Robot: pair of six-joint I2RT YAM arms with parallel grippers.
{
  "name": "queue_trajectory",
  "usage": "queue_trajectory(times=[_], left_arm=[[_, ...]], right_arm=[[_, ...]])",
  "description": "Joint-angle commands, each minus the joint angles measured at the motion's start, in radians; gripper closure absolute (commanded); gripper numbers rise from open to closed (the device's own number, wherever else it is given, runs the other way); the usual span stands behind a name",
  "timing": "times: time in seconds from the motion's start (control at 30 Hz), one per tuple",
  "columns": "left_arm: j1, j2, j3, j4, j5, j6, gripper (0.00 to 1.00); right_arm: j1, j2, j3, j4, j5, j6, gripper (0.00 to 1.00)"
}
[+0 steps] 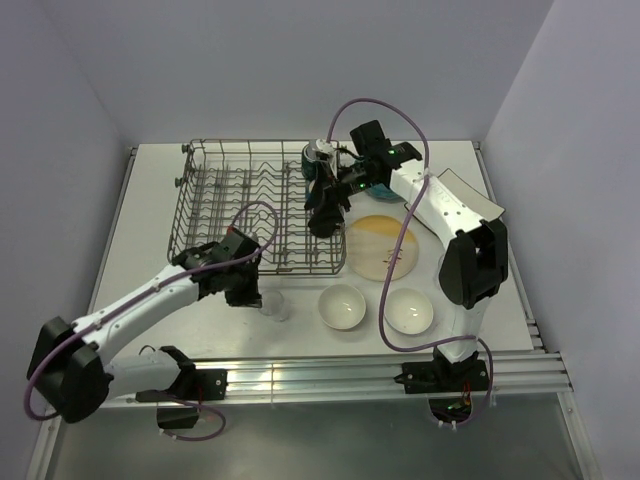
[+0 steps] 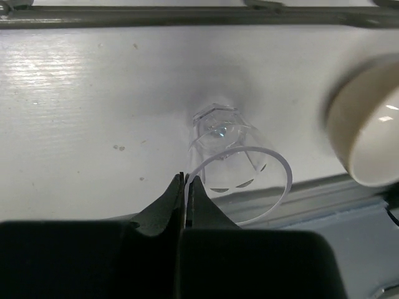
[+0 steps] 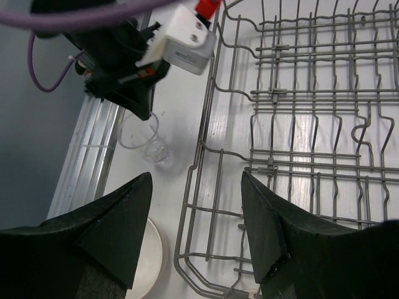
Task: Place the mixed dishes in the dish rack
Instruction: Grab a cup with the left arm, then pass the cup from the left arm to the right
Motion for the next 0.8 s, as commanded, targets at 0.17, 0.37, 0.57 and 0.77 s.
queue_trajectory(times=[0.17, 0.37, 0.57, 0.77], left_arm=[[0.16, -0.198, 0.087, 0.035, 0.231, 0.12, 1.0], [0.33, -0.168, 0.173, 0.124, 0.436, 0.166, 1.0], [0.438, -0.078, 0.265, 0.271, 0.619, 0.16, 1.0], [0.524, 0.021, 0.235, 0.69, 0.805, -0.036, 1.0]], right_arm=[[-0.017, -0.026, 0.076, 0.055, 0.002, 0.136, 0.34], [-0.034, -0.034, 0.112, 0.177, 0.026, 0.375, 0.34], [-0.071, -0.034, 0.142, 0.412, 0.12, 0.76, 0.32], [-0.114, -0.029, 0.03, 0.8, 0.176, 1.328, 0.26]])
